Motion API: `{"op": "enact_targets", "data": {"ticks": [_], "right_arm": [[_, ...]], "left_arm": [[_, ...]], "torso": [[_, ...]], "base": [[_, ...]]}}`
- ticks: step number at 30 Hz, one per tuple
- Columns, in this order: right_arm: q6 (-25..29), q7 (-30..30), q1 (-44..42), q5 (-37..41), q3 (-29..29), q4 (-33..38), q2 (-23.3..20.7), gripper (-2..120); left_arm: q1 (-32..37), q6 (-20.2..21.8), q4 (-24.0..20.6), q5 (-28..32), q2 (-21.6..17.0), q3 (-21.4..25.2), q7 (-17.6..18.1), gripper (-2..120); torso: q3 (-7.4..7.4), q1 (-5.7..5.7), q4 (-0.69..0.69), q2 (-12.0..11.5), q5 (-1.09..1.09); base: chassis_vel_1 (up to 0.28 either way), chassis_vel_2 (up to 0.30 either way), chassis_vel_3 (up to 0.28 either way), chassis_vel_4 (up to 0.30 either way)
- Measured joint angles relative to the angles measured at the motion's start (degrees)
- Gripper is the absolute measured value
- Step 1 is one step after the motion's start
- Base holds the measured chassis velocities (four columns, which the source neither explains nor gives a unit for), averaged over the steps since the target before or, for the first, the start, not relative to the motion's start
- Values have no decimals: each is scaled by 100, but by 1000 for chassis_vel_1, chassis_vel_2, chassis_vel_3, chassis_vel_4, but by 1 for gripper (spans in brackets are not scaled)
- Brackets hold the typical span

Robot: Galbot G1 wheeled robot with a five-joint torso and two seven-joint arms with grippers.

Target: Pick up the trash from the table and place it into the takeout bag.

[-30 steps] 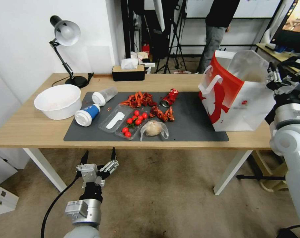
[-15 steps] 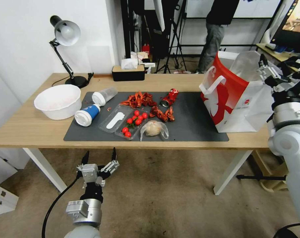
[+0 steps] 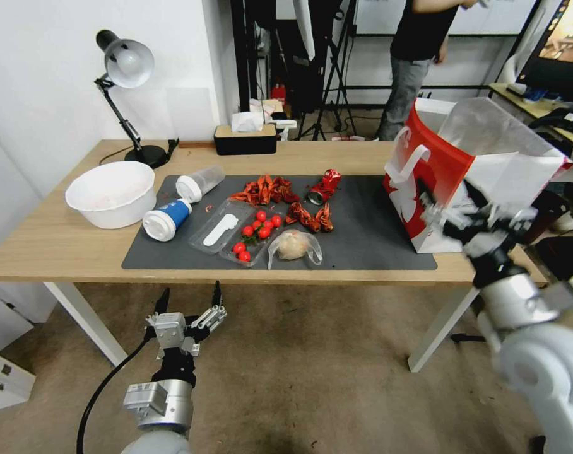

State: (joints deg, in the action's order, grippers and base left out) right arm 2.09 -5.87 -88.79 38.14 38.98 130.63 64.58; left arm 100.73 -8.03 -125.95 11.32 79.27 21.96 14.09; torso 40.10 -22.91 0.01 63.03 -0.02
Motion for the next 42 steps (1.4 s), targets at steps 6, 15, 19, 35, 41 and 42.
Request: {"op": "enact_targets", "data": {"ticks": [6, 15, 19, 35, 41, 42], "right_arm": [[601, -325, -589, -613, -197, -314, 371, 100], [1419, -613, -1077, -1313, -437, -1069, 794, 100], [1582, -669, -1146, -1433, -522, -1245, 873, 100], [1435, -657, -810, -1657, -819, -1378, 790, 100], [981, -576, 155, -1729, -1540, -1618, 524, 100], [906, -583, 518, -1733, -1772, -1762, 473, 100]], "left_arm": [[-17, -37, 27, 33, -37, 3, -23, 100], [-75, -77, 130, 67, -92, -22, -33, 100], [-98, -83, 173, 68, -97, -41, -45, 100], [-106, -89, 188, 68, -113, -28, -56, 100], [-58, -113, 187, 60, -98, 29, -56, 100], [-42, -118, 186, 54, -90, 48, -55, 100]], "torso": [[1, 0, -1, 0, 2], [1, 0, -1, 0, 2], [1, -1, -1, 0, 1], [1, -1, -1, 0, 1], [2, -2, 0, -1, 3], [2, -1, 0, -1, 1]], "base": [[0, 0, 0, 0], [0, 0, 0, 0], [0, 0, 0, 0], [0, 0, 0, 0], [0, 0, 0, 0], [0, 0, 0, 0]]}}
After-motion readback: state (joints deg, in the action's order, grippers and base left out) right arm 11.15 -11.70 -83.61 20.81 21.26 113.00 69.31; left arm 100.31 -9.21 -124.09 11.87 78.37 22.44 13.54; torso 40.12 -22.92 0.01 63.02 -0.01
